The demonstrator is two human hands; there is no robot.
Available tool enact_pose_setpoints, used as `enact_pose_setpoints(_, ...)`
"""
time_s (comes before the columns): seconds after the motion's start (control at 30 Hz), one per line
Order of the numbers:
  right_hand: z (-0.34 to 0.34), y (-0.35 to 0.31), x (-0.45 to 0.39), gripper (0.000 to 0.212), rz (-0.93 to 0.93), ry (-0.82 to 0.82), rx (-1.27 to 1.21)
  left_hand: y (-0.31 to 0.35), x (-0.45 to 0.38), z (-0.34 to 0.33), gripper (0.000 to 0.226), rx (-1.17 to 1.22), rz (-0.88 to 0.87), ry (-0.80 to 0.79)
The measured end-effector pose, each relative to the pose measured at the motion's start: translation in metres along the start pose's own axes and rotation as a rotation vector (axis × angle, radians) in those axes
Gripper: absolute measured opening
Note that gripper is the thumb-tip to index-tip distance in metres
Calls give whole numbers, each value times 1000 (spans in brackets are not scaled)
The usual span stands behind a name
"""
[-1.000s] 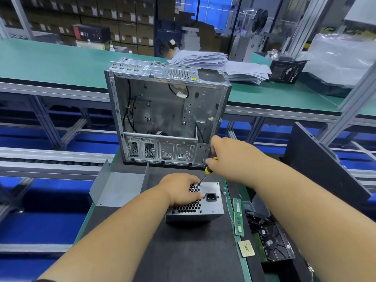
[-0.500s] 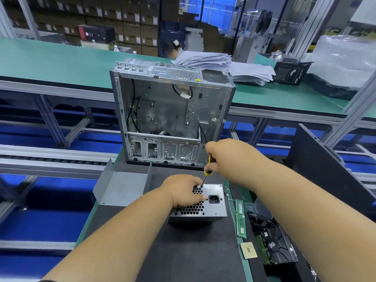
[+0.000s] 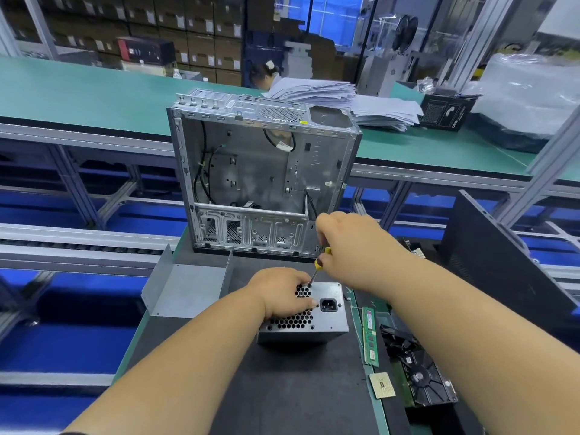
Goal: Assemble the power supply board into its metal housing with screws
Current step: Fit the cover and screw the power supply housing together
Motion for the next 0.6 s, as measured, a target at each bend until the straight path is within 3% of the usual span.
enact_pose_setpoints(0.27, 4, 0, 0, 24, 109, -29, 157, -1, -1, -1, 53, 2, -1, -4)
enact_pose_setpoints(0.37, 0, 1, 0, 19, 108, -81, 73, -1, -1, -1, 55, -10, -11, -5)
enact_pose_setpoints(0.47, 2, 4, -6, 18, 22, -119, 19, -2, -3, -2, 52, -3, -8, -8)
enact_pose_setpoints(0.6, -1, 4, -10, 45, -151, -87, 239, -2, -2, -5, 41, 17, -14, 23)
Point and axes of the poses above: each hand's wrist, its own x-axis away from the middle knuckle, its own z-axis out of the back of the hand, y = z × x, the point moved 1 cm from there along -x, towards the middle knuckle, and after that the axes turned 11 degrees about -x, right-handed, at the moved point
